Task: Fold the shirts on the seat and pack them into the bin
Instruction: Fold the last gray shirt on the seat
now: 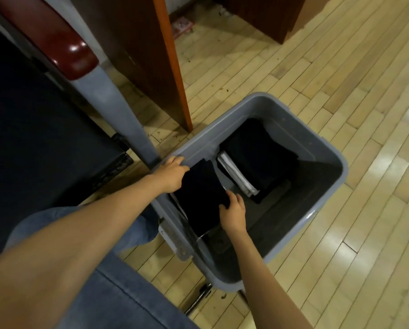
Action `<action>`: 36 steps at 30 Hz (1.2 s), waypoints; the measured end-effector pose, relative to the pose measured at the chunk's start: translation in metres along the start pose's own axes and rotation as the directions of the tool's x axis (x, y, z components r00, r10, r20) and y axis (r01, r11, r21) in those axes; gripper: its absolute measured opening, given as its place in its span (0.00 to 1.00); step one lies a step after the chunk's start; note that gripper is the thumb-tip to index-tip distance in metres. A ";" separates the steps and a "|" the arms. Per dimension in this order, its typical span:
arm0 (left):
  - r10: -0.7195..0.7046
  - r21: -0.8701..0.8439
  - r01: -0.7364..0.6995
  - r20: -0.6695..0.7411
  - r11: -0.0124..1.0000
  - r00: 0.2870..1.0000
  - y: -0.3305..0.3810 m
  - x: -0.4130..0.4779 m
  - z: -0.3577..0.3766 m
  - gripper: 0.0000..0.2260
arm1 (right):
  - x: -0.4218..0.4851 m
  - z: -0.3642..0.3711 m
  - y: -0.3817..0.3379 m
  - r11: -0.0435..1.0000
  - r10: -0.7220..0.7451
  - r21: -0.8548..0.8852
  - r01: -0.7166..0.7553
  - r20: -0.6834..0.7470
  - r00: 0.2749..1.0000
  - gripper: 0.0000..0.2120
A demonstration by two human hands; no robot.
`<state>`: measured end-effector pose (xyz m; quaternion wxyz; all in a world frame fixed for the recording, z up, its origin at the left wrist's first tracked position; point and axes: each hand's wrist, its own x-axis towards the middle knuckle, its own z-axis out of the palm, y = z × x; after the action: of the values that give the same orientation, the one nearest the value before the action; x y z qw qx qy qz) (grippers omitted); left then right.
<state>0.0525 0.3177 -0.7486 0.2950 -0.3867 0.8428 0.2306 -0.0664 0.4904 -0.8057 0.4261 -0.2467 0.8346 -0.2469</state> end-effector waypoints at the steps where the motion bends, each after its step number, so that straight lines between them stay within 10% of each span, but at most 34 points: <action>1: -0.008 -0.005 0.008 -0.015 1.000 1.000 0.000 -0.007 -0.005 0.24 | 0.000 -0.006 -0.009 0.998 -0.043 -0.049 0.043 -0.004 0.999 0.23; 10: -0.071 -0.296 -0.023 -0.301 0.955 0.951 -0.032 -0.120 -0.064 0.16 | -0.052 -0.060 -0.151 0.725 -0.378 -0.570 0.388 0.143 0.915 0.19; 16: -0.295 -0.452 0.041 -0.508 0.891 0.809 -0.111 -0.249 -0.076 0.16 | -0.127 -0.035 -0.267 0.320 -0.669 -0.683 0.657 0.328 0.667 0.18; 25: -0.780 -0.752 0.219 -0.570 0.622 0.256 -0.253 -0.409 0.027 0.12 | -0.242 0.116 -0.380 -0.227 -0.790 -0.482 0.846 0.600 0.129 0.22; 36: -0.967 -0.987 0.142 -0.112 0.081 -0.227 -0.351 -0.485 0.187 0.16 | -0.315 0.328 -0.396 -0.464 -0.425 -0.244 0.852 0.905 0.028 0.23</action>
<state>0.6445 0.4740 -0.6118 -0.3307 -0.9020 0.2718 0.0560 0.4493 0.3203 -0.5424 0.0735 -0.9524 0.2809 0.0929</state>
